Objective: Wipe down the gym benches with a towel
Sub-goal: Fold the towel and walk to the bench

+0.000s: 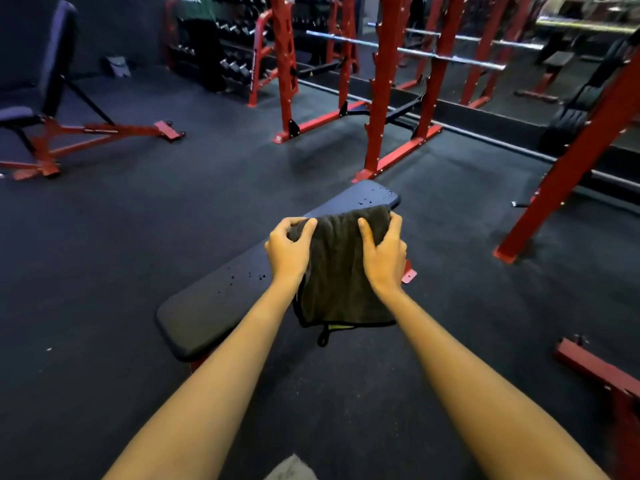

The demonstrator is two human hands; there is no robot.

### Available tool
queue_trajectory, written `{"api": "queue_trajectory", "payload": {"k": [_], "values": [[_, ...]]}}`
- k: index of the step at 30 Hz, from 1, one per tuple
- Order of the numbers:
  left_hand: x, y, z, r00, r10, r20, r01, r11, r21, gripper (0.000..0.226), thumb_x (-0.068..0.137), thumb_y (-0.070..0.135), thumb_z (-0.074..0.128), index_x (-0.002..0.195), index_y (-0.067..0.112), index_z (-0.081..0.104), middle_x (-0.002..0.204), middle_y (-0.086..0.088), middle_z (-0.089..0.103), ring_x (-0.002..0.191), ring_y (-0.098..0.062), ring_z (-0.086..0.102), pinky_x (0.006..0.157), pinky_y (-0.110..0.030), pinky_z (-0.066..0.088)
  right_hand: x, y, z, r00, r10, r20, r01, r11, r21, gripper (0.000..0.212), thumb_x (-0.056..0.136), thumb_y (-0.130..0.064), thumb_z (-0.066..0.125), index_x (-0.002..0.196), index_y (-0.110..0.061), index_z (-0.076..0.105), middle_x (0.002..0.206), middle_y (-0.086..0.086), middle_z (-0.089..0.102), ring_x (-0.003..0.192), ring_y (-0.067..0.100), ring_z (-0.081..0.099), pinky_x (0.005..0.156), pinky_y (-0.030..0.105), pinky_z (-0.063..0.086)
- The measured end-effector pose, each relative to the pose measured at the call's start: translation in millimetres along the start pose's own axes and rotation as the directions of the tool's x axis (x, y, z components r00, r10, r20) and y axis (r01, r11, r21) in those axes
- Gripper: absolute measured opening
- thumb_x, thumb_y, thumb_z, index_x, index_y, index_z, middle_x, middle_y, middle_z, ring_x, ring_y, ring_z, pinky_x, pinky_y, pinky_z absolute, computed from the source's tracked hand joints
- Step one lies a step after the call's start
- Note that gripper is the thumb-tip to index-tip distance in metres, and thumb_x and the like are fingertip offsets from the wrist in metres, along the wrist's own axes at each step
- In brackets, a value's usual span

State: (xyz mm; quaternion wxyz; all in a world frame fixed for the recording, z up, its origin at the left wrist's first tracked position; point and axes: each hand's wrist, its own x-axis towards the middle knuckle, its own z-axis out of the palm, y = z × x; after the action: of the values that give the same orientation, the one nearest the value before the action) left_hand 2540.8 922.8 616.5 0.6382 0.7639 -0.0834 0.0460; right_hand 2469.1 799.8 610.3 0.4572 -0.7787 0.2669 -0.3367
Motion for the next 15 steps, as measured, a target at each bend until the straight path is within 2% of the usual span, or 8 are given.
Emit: {"api": "queue_trajectory", "payload": {"k": [3, 5, 8, 11, 15], "values": [[61.8, -18.3, 41.4, 1.000, -0.009, 0.018, 0.009, 1.000, 0.006, 0.019, 0.088, 0.032, 0.065, 0.092, 0.014, 0.069, 0.089, 0.002, 0.067, 0.094, -0.014, 0.059, 0.074, -0.016, 0.042, 64.2, 19.8, 23.3, 0.999, 0.008, 0.032, -0.007, 1.000, -0.027, 0.045, 0.097, -0.038, 0.054, 0.130, -0.009, 0.044, 0.095, 0.000, 0.061, 0.084, 0.013, 0.054, 0.064, 0.016, 0.033], [96.7, -28.9, 64.3, 0.999, -0.008, 0.035, 0.008, 1.000, 0.009, 0.020, 0.088, 0.032, 0.065, 0.092, 0.014, 0.070, 0.088, 0.002, 0.067, 0.093, -0.014, 0.059, 0.073, -0.015, 0.043, 99.6, 31.1, 35.6, 0.999, 0.018, 0.031, -0.016, 0.999, -0.049, 0.046, 0.097, -0.038, 0.053, 0.131, -0.009, 0.043, 0.099, 0.005, 0.065, 0.089, 0.020, 0.059, 0.067, 0.020, 0.036], [160.5, -46.3, 113.1, 0.997, -0.024, 0.070, 0.023, 1.000, 0.016, 0.016, 0.087, 0.034, 0.065, 0.087, 0.019, 0.068, 0.087, 0.004, 0.067, 0.096, -0.017, 0.059, 0.077, -0.023, 0.045, 166.2, 56.4, 64.0, 0.998, 0.057, 0.013, -0.056, 0.996, -0.074, 0.047, 0.097, -0.041, 0.052, 0.132, -0.011, 0.042, 0.100, 0.008, 0.066, 0.097, 0.028, 0.062, 0.071, 0.027, 0.040], [218.9, -56.7, 156.2, 0.996, -0.046, 0.083, 0.045, 0.999, 0.013, 0.016, 0.087, 0.034, 0.065, 0.088, 0.019, 0.068, 0.088, 0.004, 0.066, 0.099, -0.019, 0.057, 0.078, -0.025, 0.044, 227.2, 72.4, 85.5, 0.994, 0.109, -0.001, -0.109, 0.989, -0.101, 0.049, 0.097, -0.042, 0.051, 0.134, -0.012, 0.041, 0.104, 0.009, 0.066, 0.101, 0.030, 0.061, 0.072, 0.028, 0.038], [292.2, -67.4, 215.4, 0.985, -0.084, 0.148, 0.077, 0.996, 0.049, 0.016, 0.087, 0.034, 0.066, 0.089, 0.018, 0.068, 0.088, 0.004, 0.066, 0.097, -0.018, 0.059, 0.078, -0.026, 0.048, 311.2, 100.4, 109.7, 0.989, 0.146, -0.034, -0.149, 0.979, -0.136, 0.050, 0.096, -0.042, 0.053, 0.135, -0.012, 0.041, 0.110, 0.012, 0.067, 0.103, 0.032, 0.061, 0.084, 0.038, 0.047]]}}
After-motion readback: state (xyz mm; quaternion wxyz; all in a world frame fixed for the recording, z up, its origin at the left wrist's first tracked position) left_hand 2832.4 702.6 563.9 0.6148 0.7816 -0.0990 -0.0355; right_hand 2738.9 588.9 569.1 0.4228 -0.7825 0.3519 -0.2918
